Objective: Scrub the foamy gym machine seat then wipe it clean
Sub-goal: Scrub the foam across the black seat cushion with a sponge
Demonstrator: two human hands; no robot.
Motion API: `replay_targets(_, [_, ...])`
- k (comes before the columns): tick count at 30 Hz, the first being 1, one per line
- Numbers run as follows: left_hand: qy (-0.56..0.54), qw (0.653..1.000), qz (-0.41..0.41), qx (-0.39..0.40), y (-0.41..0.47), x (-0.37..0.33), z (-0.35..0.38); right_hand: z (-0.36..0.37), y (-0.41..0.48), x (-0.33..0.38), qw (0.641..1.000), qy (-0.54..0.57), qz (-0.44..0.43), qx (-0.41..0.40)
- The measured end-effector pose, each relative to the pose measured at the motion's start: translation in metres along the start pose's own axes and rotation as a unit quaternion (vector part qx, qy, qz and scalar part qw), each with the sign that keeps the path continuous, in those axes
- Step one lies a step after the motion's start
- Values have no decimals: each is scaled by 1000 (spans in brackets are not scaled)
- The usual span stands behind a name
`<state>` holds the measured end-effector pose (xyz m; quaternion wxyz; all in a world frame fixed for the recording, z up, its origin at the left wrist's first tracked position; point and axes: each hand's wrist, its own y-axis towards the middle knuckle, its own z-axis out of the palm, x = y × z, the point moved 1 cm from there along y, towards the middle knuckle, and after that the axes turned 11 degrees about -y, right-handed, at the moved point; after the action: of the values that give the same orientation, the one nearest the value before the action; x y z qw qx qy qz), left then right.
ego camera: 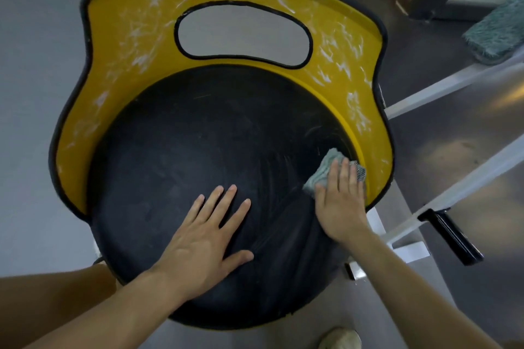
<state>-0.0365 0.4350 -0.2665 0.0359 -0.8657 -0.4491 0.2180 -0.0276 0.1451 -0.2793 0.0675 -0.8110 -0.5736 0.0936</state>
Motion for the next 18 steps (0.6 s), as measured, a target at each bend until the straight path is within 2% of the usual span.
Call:
replay_targets(10, [-27, 999, -23, 3, 41, 12, -21, -38, 149, 16, 998, 37, 33, 49])
replay_targets(18, [-3, 993, -87, 83, 49, 15, -50, -48, 133, 17, 999, 16, -1, 47])
